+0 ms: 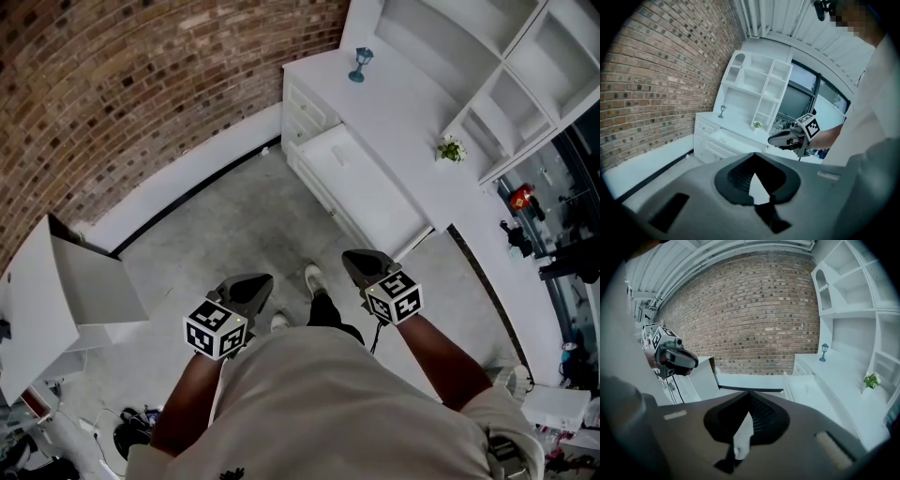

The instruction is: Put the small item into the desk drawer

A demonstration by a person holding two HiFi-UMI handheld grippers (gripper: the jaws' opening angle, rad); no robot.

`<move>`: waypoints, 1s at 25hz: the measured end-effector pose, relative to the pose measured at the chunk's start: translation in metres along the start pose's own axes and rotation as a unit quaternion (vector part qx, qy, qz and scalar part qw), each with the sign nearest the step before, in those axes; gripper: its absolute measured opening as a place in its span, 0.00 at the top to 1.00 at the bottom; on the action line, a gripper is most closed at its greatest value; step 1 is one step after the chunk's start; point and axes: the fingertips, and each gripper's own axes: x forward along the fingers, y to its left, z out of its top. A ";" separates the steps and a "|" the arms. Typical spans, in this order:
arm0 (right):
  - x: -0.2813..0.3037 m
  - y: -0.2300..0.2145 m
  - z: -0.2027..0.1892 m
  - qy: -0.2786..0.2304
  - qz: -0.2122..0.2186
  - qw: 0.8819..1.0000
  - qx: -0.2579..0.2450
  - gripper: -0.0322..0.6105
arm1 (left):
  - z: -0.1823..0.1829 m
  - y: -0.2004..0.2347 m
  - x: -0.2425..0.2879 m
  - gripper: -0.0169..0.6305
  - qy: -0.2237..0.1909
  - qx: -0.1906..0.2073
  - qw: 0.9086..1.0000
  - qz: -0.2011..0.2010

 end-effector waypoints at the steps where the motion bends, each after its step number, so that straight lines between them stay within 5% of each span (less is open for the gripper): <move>1: -0.001 0.002 0.001 -0.001 0.001 1.000 0.000 0.93 | 0.000 -0.001 0.000 0.97 0.001 0.001 1.000 -0.001; 25: 0.018 0.020 0.015 0.002 0.026 1.000 -0.016 0.93 | -0.011 0.016 -0.008 0.97 0.005 -0.019 1.000 0.011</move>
